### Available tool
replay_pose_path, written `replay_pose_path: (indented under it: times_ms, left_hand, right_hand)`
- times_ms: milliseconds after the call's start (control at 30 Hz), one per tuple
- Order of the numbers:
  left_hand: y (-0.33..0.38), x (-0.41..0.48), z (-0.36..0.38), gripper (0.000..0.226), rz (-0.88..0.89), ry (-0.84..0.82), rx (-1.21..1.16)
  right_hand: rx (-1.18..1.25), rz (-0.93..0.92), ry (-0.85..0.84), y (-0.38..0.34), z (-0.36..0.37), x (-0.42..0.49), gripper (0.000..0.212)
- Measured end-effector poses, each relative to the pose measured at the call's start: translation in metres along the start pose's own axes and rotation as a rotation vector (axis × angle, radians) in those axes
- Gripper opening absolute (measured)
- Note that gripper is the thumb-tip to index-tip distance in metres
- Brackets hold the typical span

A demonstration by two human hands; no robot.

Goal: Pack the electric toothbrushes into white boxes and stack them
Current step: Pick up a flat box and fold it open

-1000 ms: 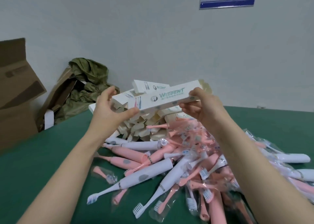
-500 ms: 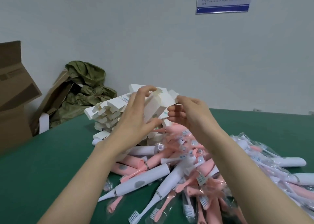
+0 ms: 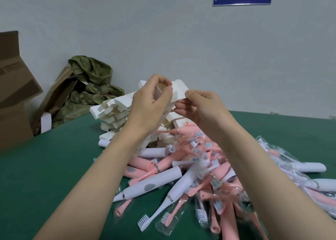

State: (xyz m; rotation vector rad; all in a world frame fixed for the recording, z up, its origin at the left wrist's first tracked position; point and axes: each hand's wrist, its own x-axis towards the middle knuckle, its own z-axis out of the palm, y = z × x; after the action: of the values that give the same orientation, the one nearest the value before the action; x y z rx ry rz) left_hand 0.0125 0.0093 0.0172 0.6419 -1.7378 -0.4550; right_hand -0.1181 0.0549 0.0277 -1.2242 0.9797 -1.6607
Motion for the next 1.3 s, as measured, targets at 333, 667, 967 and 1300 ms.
replay_pose_path:
  times_ms: [333, 667, 967, 1300]
  left_hand:
    - [0.007, 0.002, -0.009, 0.033, 0.152, 0.032, 0.332]
    - [-0.038, -0.012, -0.020, 0.031, -0.049, -0.341, 0.581]
    - [-0.057, -0.019, -0.022, 0.029, -0.032, -0.319, 0.555]
    - [-0.054, -0.020, -0.039, 0.027, -0.025, -0.134, 0.529]
  right_hand:
    - [-0.156, 0.021, -0.110, 0.002, -0.035, 0.030, 0.029]
    - [-1.437, -0.006, -0.285, 0.046, -0.077, 0.058, 0.014]
    - [-1.559, -0.077, -0.383, 0.042, -0.074, 0.055, 0.019]
    - [-1.190, -0.335, -0.248, 0.006, -0.082, 0.030, 0.014]
